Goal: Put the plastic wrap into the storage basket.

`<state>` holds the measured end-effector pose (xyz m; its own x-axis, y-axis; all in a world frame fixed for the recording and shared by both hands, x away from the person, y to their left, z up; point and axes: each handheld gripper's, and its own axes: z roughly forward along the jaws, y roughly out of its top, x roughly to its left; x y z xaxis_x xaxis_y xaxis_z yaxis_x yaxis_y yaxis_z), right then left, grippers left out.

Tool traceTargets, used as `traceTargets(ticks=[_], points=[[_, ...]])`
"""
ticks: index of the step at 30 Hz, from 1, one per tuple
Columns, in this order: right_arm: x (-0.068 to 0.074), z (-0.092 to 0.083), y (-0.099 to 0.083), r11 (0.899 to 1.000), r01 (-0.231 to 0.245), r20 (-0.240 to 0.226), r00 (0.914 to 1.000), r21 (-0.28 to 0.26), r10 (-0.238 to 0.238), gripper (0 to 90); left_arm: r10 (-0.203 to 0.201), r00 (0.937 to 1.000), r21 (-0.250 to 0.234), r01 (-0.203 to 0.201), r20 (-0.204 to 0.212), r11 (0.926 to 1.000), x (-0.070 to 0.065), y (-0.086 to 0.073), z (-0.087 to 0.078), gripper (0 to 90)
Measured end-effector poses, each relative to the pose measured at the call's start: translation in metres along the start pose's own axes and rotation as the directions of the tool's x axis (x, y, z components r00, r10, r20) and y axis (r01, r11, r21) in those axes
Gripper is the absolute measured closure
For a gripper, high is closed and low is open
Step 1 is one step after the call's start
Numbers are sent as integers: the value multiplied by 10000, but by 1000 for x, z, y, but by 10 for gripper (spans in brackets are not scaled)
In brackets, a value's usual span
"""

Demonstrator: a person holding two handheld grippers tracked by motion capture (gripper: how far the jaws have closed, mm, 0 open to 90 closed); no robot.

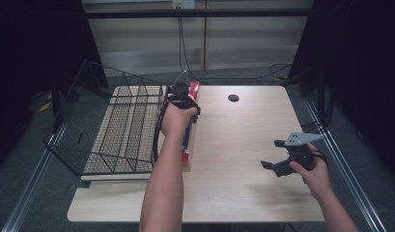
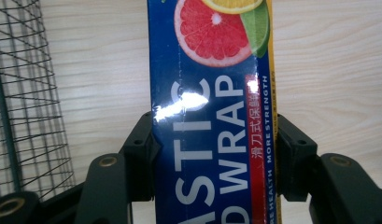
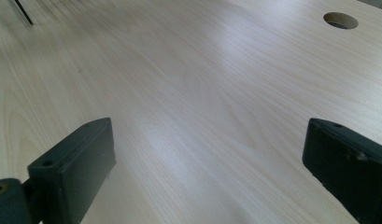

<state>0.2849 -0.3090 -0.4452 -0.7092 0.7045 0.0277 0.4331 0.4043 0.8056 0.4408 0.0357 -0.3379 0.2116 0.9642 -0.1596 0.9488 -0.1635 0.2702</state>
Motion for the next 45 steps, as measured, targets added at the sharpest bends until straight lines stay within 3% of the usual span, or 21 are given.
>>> traceTargets(ticks=[5,8,18,27,45], points=[[0,0,0,10000,-9,-90,10000,1,9,18,-123,9999,-34,123,7,9999,4,0,-8,440],[0,1,-1,10000,-4,-41,10000,66,4,18,-108,9997,-20,107,-228,9999,7,1,-14,440],[0,2,-2,9999,72,-24,10000,109,-71,18,-286,9994,19,287,-190,9996,16,2,-34,440],[-1,1,-1,10000,50,91,9999,25,-50,18,-352,9991,114,354,-218,9993,23,3,-43,440],[-2,2,-3,9999,-26,-118,9999,130,28,18,-619,9977,152,623,-291,9979,40,5,-62,440]])
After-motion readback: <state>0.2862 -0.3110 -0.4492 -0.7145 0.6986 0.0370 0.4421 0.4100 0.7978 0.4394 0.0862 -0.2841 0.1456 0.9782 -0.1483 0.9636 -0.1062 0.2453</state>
